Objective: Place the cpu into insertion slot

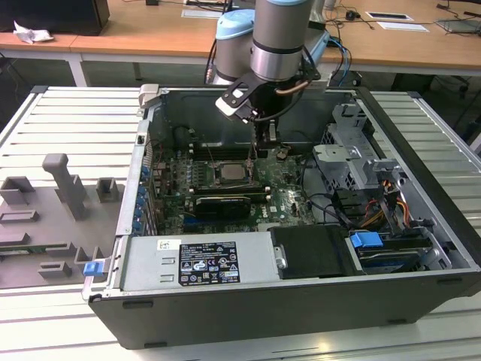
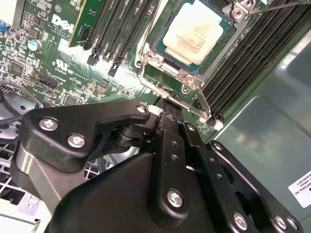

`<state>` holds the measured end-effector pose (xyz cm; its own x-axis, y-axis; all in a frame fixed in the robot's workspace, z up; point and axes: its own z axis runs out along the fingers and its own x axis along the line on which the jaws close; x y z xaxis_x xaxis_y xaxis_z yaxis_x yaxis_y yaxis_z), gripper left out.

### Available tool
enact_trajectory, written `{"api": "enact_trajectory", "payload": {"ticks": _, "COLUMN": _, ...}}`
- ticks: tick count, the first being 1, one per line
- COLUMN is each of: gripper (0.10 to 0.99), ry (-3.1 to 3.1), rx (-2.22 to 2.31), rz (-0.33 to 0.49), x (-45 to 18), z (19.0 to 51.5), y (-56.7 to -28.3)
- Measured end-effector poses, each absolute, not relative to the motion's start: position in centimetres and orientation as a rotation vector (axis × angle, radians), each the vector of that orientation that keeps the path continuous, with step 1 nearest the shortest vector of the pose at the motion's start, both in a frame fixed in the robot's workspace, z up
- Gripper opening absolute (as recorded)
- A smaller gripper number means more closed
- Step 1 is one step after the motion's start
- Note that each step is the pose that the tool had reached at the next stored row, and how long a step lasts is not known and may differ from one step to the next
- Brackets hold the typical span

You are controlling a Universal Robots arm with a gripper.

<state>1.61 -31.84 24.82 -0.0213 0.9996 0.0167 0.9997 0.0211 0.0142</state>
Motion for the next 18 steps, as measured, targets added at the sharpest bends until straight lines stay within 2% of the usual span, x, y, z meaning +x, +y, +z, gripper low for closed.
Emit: {"api": "enact_trajectory", "payload": {"ticks": 18, "gripper": 0.106, "ry": -2.249, "rx": -2.190, "rz": -0.035, "x": 0.5, "z": 24.7, "y": -31.8}}
